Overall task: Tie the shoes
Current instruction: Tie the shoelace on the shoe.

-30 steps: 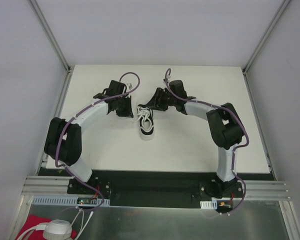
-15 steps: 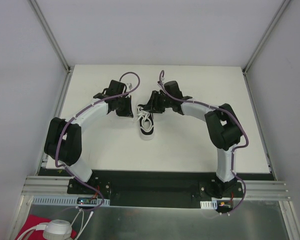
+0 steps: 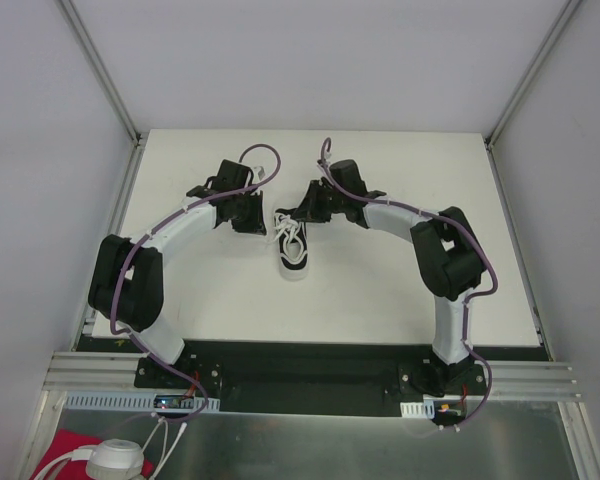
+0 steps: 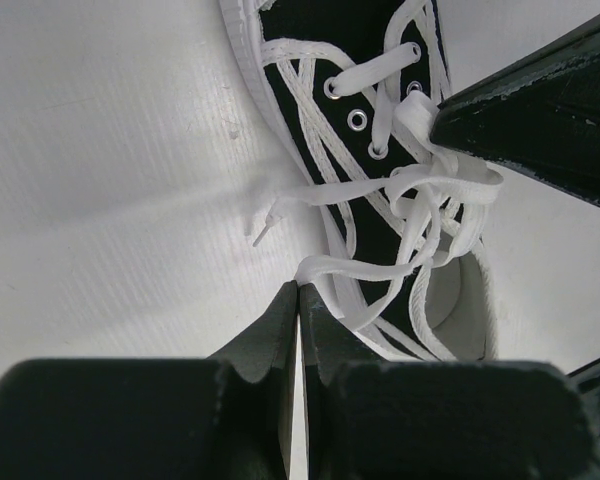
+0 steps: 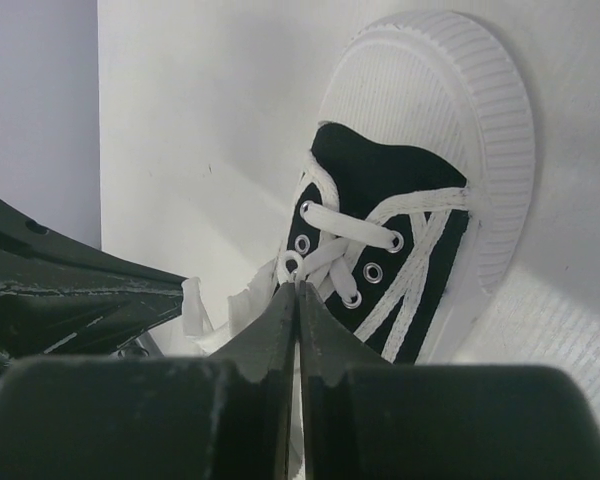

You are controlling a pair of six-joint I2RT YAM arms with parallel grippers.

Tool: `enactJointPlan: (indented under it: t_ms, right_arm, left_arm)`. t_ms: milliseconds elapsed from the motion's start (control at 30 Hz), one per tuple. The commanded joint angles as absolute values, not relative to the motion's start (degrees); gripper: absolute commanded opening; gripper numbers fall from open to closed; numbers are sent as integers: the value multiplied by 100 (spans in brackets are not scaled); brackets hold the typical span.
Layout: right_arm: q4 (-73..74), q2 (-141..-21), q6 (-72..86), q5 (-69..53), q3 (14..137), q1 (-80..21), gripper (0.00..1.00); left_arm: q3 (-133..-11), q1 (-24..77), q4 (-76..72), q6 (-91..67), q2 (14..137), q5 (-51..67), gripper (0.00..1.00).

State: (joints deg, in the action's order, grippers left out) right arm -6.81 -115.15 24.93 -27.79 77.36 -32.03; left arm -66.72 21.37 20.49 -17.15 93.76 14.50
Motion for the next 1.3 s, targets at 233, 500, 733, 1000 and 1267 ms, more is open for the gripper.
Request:
enactJointPlan:
  t_ms: [233, 500, 733, 1000, 1267]
  right_arm:
    - [-1160, -11294, 2681, -2689, 7691, -3111, 1]
    - [-1327, -11197, 2742, -2567, 7401, -3085, 1]
    - [-1415, -11153, 2751, -2575, 7313, -3050, 1]
    - [-1477, -11127, 2795, -2549, 7216, -3024, 1]
    - [-1538, -11153, 2821, -2575, 7216, -3015, 1]
  left_arm:
    - [-6917, 2127, 2136, -1635, 9527, 1424, 0]
    - [-6900, 2039, 2136, -1652, 9624, 1362, 0]
    - [-6785, 1899, 2136, -1696, 9545, 1319, 0]
    - [-6495, 1776, 2136, -1775, 9387, 1222, 0]
    - [-6328, 1626, 2127, -1793, 9220, 1169, 0]
